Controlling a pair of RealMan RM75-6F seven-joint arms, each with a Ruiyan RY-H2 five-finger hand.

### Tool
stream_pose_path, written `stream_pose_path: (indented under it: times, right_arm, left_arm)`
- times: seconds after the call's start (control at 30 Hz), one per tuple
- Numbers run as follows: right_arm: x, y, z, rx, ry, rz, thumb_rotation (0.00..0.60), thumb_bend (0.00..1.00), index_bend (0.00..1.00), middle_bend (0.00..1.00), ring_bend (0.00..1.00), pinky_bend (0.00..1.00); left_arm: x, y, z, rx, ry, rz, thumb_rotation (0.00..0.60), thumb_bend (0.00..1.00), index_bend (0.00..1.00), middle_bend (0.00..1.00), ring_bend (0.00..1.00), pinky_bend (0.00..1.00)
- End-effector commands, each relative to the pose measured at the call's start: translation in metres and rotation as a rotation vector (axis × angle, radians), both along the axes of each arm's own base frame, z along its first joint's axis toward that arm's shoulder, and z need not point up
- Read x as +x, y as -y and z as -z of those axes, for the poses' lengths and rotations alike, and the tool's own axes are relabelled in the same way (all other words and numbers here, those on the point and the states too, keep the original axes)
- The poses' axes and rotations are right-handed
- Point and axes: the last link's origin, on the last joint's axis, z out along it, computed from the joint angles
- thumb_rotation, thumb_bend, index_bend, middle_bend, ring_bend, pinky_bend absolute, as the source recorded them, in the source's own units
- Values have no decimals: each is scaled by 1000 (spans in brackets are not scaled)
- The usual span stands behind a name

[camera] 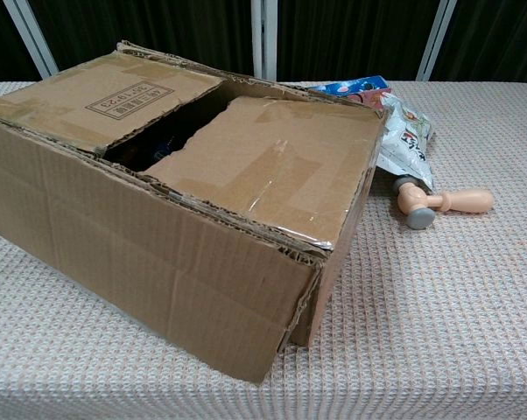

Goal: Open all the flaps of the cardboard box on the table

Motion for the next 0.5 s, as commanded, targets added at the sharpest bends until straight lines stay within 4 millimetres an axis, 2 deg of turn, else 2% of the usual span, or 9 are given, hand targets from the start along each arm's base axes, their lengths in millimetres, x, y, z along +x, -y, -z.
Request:
stream_pose_path:
  times: [0.03, 0.23, 0.4, 0.43, 0.5]
  right_arm:
    - [17, -9, 2, 15, -34, -95, 600, 387, 0, 0, 0, 0]
    - [50, -16, 17, 54, -226, -152, 600, 379, 0, 0, 0, 0]
    - [79, -19, 47, 152, -410, -188, 600, 359, 0, 0, 0, 0]
    - [84, -19, 56, 186, -448, -197, 600, 387, 0, 0, 0, 0]
    - [92, -20, 66, 254, -490, -206, 600, 528, 0, 18, 0, 0]
  left_arm:
    - [1, 0, -1, 4, 5, 5, 178, 51, 40, 119, 99, 150]
    - [1, 2, -4, 19, 7, 10, 182, 52, 40, 119, 99, 150]
    - [0, 4, -4, 27, 16, 9, 182, 52, 40, 119, 99, 150]
    - [-1, 5, -4, 29, 19, 7, 182, 52, 40, 119, 99, 150]
    - [-2, 7, -5, 32, 21, 5, 184, 52, 40, 119, 99, 150]
